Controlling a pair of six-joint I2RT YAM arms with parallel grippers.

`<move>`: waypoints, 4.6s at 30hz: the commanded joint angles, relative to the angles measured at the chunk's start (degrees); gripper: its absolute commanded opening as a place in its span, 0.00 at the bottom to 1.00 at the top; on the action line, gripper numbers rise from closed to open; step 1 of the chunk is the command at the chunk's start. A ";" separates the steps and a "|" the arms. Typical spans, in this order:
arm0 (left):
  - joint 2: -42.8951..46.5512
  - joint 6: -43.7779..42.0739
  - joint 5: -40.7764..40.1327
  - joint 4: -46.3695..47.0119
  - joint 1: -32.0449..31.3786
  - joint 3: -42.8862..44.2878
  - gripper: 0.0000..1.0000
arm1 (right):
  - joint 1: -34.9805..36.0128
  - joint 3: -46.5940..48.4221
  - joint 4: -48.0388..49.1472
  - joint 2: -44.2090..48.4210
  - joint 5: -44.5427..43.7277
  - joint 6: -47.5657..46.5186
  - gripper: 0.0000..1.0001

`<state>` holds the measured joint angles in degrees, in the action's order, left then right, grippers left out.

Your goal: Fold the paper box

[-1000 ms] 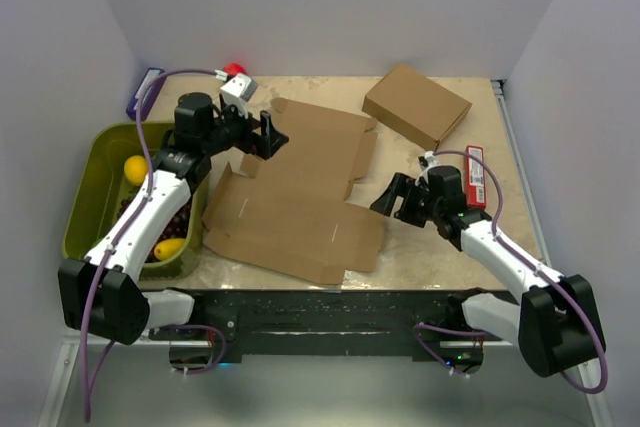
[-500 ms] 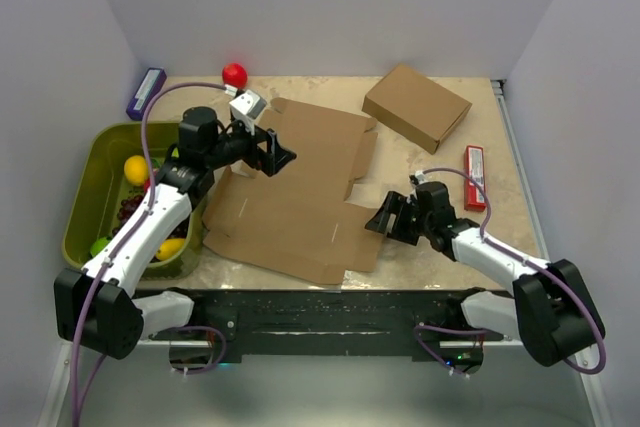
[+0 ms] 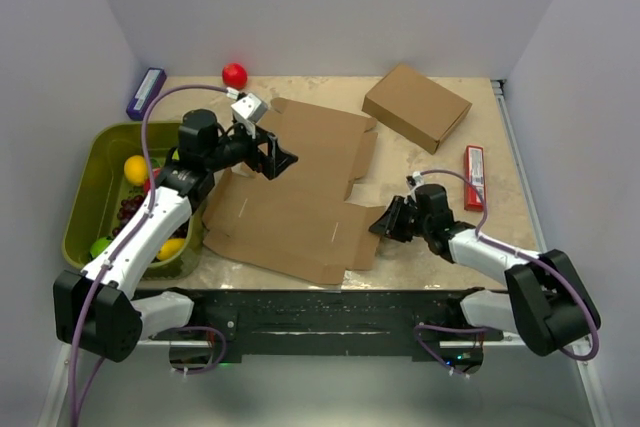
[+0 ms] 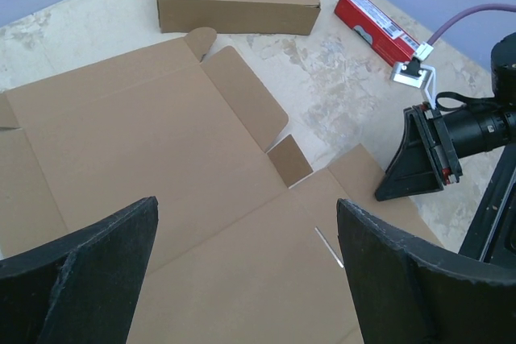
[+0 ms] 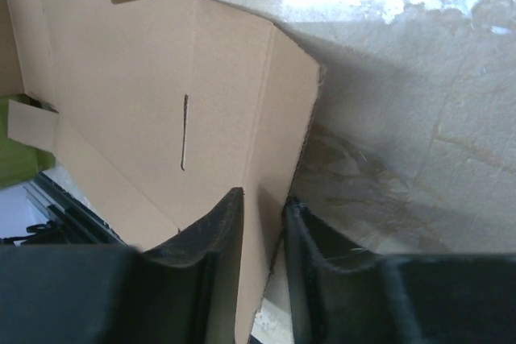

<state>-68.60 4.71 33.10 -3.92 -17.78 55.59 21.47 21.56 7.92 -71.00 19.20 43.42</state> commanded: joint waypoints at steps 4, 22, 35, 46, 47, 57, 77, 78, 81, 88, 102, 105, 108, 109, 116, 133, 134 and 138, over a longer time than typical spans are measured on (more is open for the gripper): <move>0.84 -2.34 7.04 5.13 -0.85 0.04 0.96 | 0.23 4.53 -0.09 5.34 0.84 -6.23 0.06; -12.51 1.53 26.48 8.68 -2.08 28.05 1.00 | 0.32 45.05 -27.25 -1.33 8.03 -37.16 0.00; -27.38 -16.56 25.79 -18.75 -8.05 48.12 0.99 | 1.47 67.20 -46.42 -8.63 14.11 -52.47 0.00; -33.00 -18.41 28.42 -23.14 -10.16 51.98 0.94 | 1.99 68.61 -48.97 -7.13 16.04 -56.07 0.00; -33.70 -18.77 27.73 -24.28 -10.52 52.68 0.93 | 1.91 68.61 -48.88 -7.22 16.22 -56.25 0.00; -36.69 -21.67 29.12 -28.42 -12.01 54.01 0.62 | 2.17 68.00 -49.14 -6.52 17.45 -57.57 0.00; -38.45 -22.11 34.75 -28.16 -12.01 54.09 0.01 | 2.26 67.03 -48.36 -6.52 15.26 -58.27 0.11; -38.63 -22.11 34.84 -28.07 -12.01 54.18 0.00 | 2.26 66.68 -47.22 -6.26 14.56 -57.49 0.15; -38.72 -21.76 35.01 -27.11 -11.84 54.27 0.00 | 2.17 64.85 -43.54 -4.24 10.35 -54.77 0.42; -37.58 -11.08 32.82 -15.53 -10.00 53.13 0.00 | 0.42 60.27 -36.84 0.16 -11.36 -44.66 0.95; -31.86 20.68 27.81 30.28 -0.42 37.31 0.00 | -10.58 38.14 -20.85 13.96 -3.74 -30.94 0.97; -31.69 22.97 27.89 33.01 0.02 36.43 0.00 | -10.58 33.83 -17.96 12.21 -0.48 -30.94 0.93; -31.33 23.33 27.98 33.37 0.38 36.34 0.00 | -10.58 29.79 -14.01 10.37 0.57 -29.10 0.91; -31.25 23.50 27.98 33.63 0.38 36.25 0.00 | -10.58 28.81 -12.60 10.18 1.01 -28.40 0.91; -31.07 24.91 28.86 35.21 0.64 36.34 0.00 | -10.40 24.23 -3.36 8.87 5.75 -25.05 0.90; -29.32 34.40 31.32 53.39 0.82 30.55 0.00 | -10.40 17.64 8.78 8.16 10.07 -26.63 0.38; -29.05 34.49 31.50 53.84 0.82 30.19 0.00 | -10.31 17.72 8.69 8.16 9.98 -26.98 0.32; -28.26 33.88 31.50 54.29 0.99 29.22 0.00 | -10.31 19.13 5.80 9.30 9.89 -27.86 0.10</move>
<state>-100.66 37.28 64.05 44.66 -17.52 85.30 10.92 39.70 12.73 -63.05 28.75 17.15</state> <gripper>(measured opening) 0.027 0.175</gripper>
